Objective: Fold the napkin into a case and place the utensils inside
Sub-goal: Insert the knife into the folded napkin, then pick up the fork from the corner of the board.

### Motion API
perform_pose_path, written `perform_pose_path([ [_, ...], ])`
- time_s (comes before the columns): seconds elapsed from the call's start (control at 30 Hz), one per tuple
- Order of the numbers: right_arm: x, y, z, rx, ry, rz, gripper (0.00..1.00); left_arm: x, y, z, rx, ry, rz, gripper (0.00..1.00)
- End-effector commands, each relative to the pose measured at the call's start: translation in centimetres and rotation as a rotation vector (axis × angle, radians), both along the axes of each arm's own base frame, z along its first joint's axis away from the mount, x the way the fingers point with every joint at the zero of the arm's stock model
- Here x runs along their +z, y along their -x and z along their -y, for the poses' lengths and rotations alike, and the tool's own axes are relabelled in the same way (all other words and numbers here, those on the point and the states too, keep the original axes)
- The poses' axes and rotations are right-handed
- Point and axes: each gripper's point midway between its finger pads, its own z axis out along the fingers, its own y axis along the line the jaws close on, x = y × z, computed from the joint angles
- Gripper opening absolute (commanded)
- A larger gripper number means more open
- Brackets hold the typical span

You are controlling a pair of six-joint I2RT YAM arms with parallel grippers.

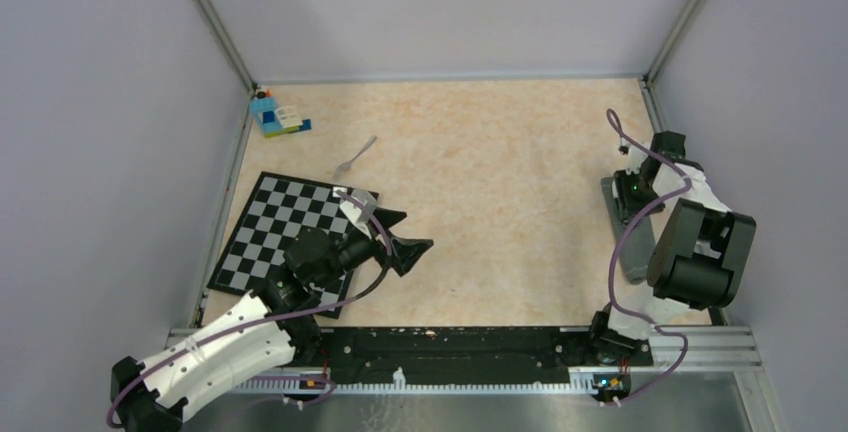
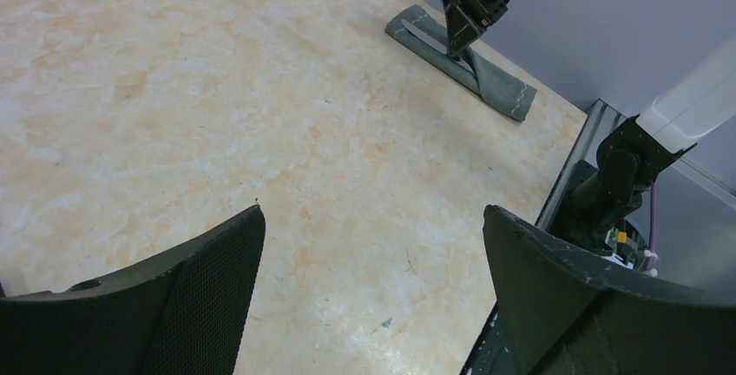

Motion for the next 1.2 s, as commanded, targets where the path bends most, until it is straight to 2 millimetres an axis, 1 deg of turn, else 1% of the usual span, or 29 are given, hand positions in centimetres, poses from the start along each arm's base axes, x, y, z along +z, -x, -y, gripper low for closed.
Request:
perform_pose_path([
  [0.0,2.5,-4.7,1.4,-0.005,0.019,0.149,0.4,1.1,-0.1,0.1,-0.006,0.027,0.032,0.99],
  [0.1,2.3,-5.9,1.0,0.014,-0.01,0.157,0.33,1.0,-0.2,0.2,-0.004,0.021,0.029,0.99],
  [0.17,2.4,-6.5,0.8,0.024,-0.016,0.159,0.31,0.8,-0.4,0.1,0.003,0.013,0.026,0.99],
  [0.2,2.7,-7.0,0.7,0.025,-0.016,0.166,0.3,0.6,-0.5,0.1,0.009,0.007,0.024,0.99],
  [0.27,4.1,-8.4,-0.3,0.046,-0.004,0.201,0.31,0.4,-0.9,-0.2,0.035,-0.002,0.015,0.99],
  [0.3,5.0,-9.5,-1.8,0.069,0.006,0.228,0.32,0.1,-1.3,-0.3,0.059,-0.009,-0.001,0.99],
  [0.33,5.9,-10.6,-2.4,0.044,0.016,0.266,0.38,-0.2,-1.8,-0.7,0.093,-0.015,-0.023,0.99],
  [0.37,6.8,-11.8,-4.0,0.022,0.005,0.303,0.45,-0.6,-2.4,-1.1,0.138,-0.023,-0.047,0.99],
  [0.43,8.2,-13.5,-7.0,-0.044,-0.074,0.343,0.47,-1.1,-3.6,-2.0,0.226,-0.031,-0.088,0.99],
  [0.5,8.8,-14.1,-10.8,-0.068,-0.18,0.357,0.47,-1.4,-4.5,-2.6,0.284,-0.059,-0.113,0.99],
  [0.57,9.7,-13.9,-15.1,-0.054,-0.263,0.397,0.47,-1.7,-5.3,-3.1,0.332,-0.109,-0.13,0.99],
  [0.6,10.1,-13.5,-17.4,-0.029,-0.311,0.418,0.48,-2.2,-5.5,-3.5,0.353,-0.15,-0.15,0.99],
  [0.63,11.1,-12.9,-19.5,0.003,-0.356,0.444,0.5,-2.1,-5.9,-3.7,0.376,-0.169,-0.155,0.99],
  [0.67,11.3,-11.9,-21.7,0.03,-0.392,0.436,0.5,-2.0,-6.3,-3.9,0.39,-0.186,-0.163,0.99],
  [0.7,11.3,-10.8,-23.4,0.047,-0.417,0.419,0.51,-2.1,-6.9,-4.2,0.408,-0.203,-0.173,0.99],
  [0.77,11.1,-8.4,-26.3,0.073,-0.451,0.375,0.51,-2.0,-8.5,-4.8,0.43,-0.217,-0.214,0.99],
  [0.87,10.3,-4.0,-29.9,0.139,-0.532,0.314,0.52,-2.8,-11.8,-6.9,0.504,-0.226,-0.337,0.99],
  [0.93,10.1,-1.1,-31.6,0.194,-0.593,0.285,0.52,-3.3,-14.3,-7.9,0.547,-0.263,-0.366,0.99],
  [0.97,10.0,0.1,-32.0,0.22,-0.619,0.276,0.52,-3.8,-15.6,-8.0,0.544,-0.31,-0.35,0.99],
  [1.1,10.5,3.0,-31.2,0.267,-0.651,0.308,0.53,-6.2,-21.0,-9.2,0.571,-0.584,-0.276,0.99],
  [1.17,10.8,4.2,-30.8,0.293,-0.658,0.315,0.53,-8.1,-23.3,-10.1,0.548,-0.694,-0.312,0.98],
])
